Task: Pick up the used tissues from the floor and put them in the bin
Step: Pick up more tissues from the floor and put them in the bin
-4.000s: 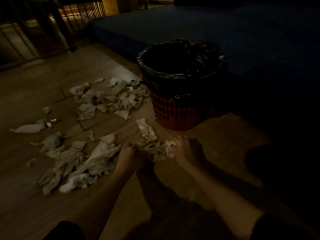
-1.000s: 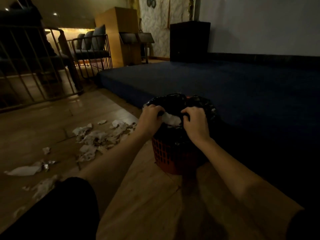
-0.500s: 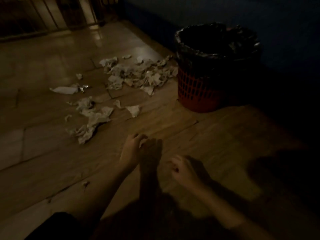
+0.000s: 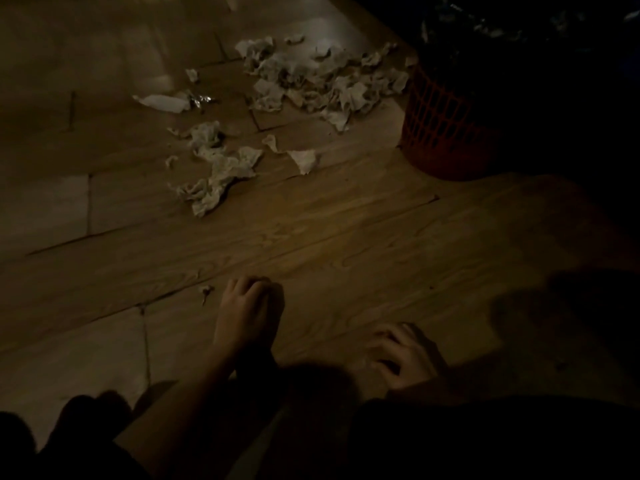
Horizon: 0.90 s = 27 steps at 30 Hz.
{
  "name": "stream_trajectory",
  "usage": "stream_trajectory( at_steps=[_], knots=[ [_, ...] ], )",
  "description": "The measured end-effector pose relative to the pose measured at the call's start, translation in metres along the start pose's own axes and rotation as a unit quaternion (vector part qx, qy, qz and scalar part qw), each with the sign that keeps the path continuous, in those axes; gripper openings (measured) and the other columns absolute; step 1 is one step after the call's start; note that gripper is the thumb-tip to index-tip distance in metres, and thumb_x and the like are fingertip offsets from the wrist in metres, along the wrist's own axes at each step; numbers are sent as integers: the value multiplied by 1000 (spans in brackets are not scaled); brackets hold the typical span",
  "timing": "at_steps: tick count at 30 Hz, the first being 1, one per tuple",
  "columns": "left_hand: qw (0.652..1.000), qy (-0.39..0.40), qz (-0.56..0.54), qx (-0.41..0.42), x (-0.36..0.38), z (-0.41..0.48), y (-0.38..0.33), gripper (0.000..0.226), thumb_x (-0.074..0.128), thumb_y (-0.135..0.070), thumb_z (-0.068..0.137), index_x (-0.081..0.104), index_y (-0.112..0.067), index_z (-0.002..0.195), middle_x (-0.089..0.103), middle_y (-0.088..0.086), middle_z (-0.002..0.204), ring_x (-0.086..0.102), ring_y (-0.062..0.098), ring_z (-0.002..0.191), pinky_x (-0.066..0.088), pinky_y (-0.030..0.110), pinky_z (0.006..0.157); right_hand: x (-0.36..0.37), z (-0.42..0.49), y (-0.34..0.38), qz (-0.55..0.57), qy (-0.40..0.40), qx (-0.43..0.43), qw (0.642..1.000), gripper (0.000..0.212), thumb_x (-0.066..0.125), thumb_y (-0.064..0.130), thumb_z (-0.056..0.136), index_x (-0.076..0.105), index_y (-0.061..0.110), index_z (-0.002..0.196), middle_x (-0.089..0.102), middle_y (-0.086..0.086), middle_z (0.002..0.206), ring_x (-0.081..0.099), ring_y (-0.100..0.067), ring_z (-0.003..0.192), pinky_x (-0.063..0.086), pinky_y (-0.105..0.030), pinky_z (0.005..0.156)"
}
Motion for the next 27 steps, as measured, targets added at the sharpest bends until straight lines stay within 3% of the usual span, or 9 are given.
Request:
stream_trajectory(
  at_steps=[5, 8, 11, 15, 18, 21, 24, 27],
  knots=[
    [1000, 2, -3, 10, 1, -11, -2, 29, 47, -29, 85, 66, -11, 98, 65, 12, 107, 52, 27, 92, 45, 36, 76, 14, 5, 2, -40, -15, -24, 999, 11, 58, 35, 77, 55, 26, 80, 60, 8, 94, 55, -17, 90, 45, -30, 74],
    [1000, -5, -1, 2, -5, -11, 2, 32, 45, -32, 85, 65, -12, 99, 64, 12, 109, 53, 30, 93, 47, 39, 77, 20, 13, 10, -85, -31, -69, 994, 10, 48, 34, 81, 48, 24, 77, 56, 3, 82, 52, -20, 80, 38, -31, 69],
    [998, -26, -5, -60, -16, -13, 18, 34, 45, -33, 85, 61, -11, 106, 60, 16, 114, 50, 33, 101, 48, 44, 83, 23, 33, 22, -141, -56, -115, 982, 14, 44, 30, 85, 51, 21, 76, 56, 0, 78, 51, -20, 76, 36, -33, 71],
    [980, -82, -1, -180, -36, -28, 51, 40, 62, -18, 82, 51, -5, 118, 50, 23, 127, 46, 39, 114, 46, 50, 94, 23, 82, 56, -81, -55, -126, 987, 11, 50, 22, 89, 52, 21, 78, 55, 1, 82, 50, -19, 76, 41, -31, 71],
    [972, -76, -8, -220, -45, -36, 63, 48, 64, -14, 82, 48, -10, 127, 49, 17, 126, 43, 33, 115, 36, 34, 93, 28, 124, 88, -50, -49, -141, 988, 11, 61, 14, 85, 53, 16, 78, 56, -3, 83, 52, -22, 75, 36, -29, 67],
    [974, -71, 20, -212, -48, -31, 68, 35, 62, -15, 84, 58, -12, 119, 57, 13, 116, 48, 29, 108, 33, 29, 86, 31, 158, 114, -47, -39, -174, 983, 7, 62, 12, 82, 55, 15, 79, 58, -6, 85, 56, -26, 75, 46, -35, 63],
    [973, -62, 16, -222, -47, -19, 71, 18, 59, -12, 84, 64, -5, 100, 63, 14, 103, 53, 30, 98, 42, 36, 79, 31, 179, 126, -20, -30, -194, 980, 7, 52, 17, 88, 55, 15, 82, 58, -6, 91, 55, -23, 80, 36, -30, 66],
    [973, -42, 34, -223, -46, -3, 72, 7, 59, -11, 82, 61, -4, 83, 63, 15, 89, 55, 33, 85, 41, 37, 69, 26, 189, 130, -24, -38, -208, 977, 8, 49, 15, 89, 55, 14, 84, 56, -6, 95, 54, -24, 85, 32, -29, 67]
  ],
)
Point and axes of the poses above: each hand's wrist, its own z-axis towards the middle knuckle, its own x-axis out of the palm, y = z × x, the point moved 5 cm from there along z, towards the middle knuckle
